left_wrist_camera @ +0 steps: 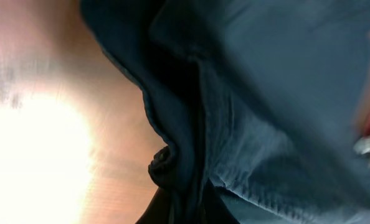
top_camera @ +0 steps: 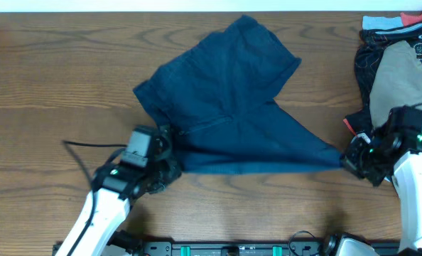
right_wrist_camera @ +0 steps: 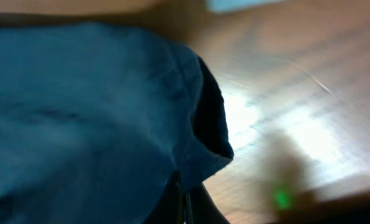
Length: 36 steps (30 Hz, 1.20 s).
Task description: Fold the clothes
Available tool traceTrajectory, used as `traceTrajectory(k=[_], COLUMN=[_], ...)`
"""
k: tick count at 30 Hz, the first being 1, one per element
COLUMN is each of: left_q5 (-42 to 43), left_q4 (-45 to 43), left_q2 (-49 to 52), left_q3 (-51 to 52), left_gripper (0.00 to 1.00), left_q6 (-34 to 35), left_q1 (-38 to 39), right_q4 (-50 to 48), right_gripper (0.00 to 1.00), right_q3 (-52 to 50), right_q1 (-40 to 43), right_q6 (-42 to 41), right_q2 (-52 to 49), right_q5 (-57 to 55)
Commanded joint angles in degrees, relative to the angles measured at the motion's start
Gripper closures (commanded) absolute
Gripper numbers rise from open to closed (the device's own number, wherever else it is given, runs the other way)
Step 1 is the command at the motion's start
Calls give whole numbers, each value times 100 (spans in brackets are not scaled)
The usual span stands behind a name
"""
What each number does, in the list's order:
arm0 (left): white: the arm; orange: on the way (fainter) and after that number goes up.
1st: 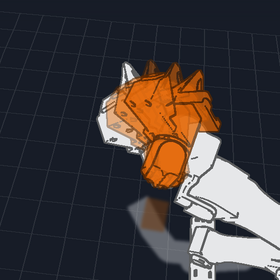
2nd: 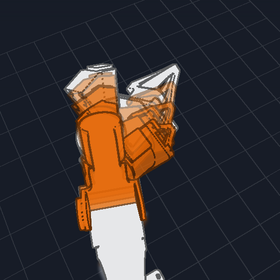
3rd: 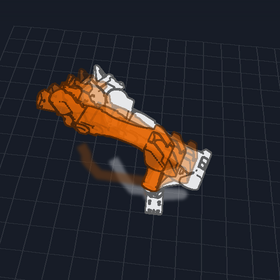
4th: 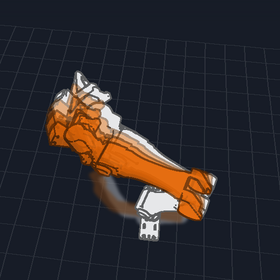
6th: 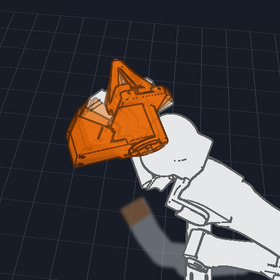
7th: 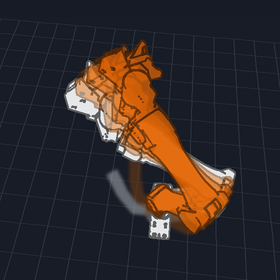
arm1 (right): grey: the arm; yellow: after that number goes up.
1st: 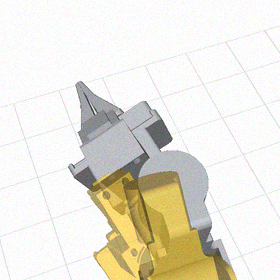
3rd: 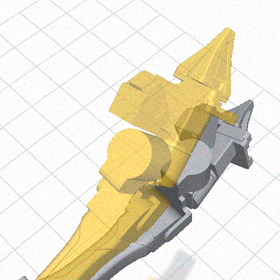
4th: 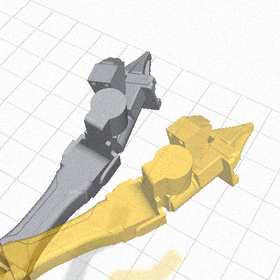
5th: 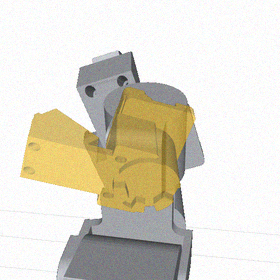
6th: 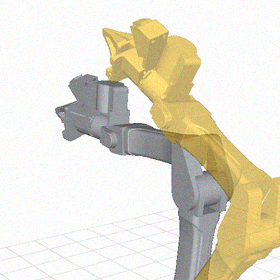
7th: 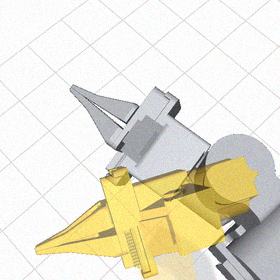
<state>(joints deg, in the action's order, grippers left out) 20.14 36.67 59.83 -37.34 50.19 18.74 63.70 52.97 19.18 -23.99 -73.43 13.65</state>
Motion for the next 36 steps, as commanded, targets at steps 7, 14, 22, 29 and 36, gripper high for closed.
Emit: traceTrajectory(k=[7, 14, 22, 29, 36], left_q5=[-564, -568, -662, -1543, -2129], left_q4=[-146, -76, -87, -118, -76], left_q2=[-1274, -2000, -2135, -2046, -1622], left_q3=[-315, -514, -817, -1016, -1051], left_gripper=[94, 94, 94, 94, 94], left_q6=[-210, -214, -986, -1757, -2256], left_q1=[-581, -581, -581, -581, -581], right_q4=[251, 896, 1274, 1040, 391], right_gripper=[99, 99, 99, 99, 99], right_q3=[1832, 2898, 3578, 3606, 3606], right_q1=[-308, -308, -310, -597, -1202], right_q6=[584, 863, 1456, 1882, 2153], right_q2=[79, 81, 81, 79, -55], right_q5=[247, 223, 275, 313, 221])
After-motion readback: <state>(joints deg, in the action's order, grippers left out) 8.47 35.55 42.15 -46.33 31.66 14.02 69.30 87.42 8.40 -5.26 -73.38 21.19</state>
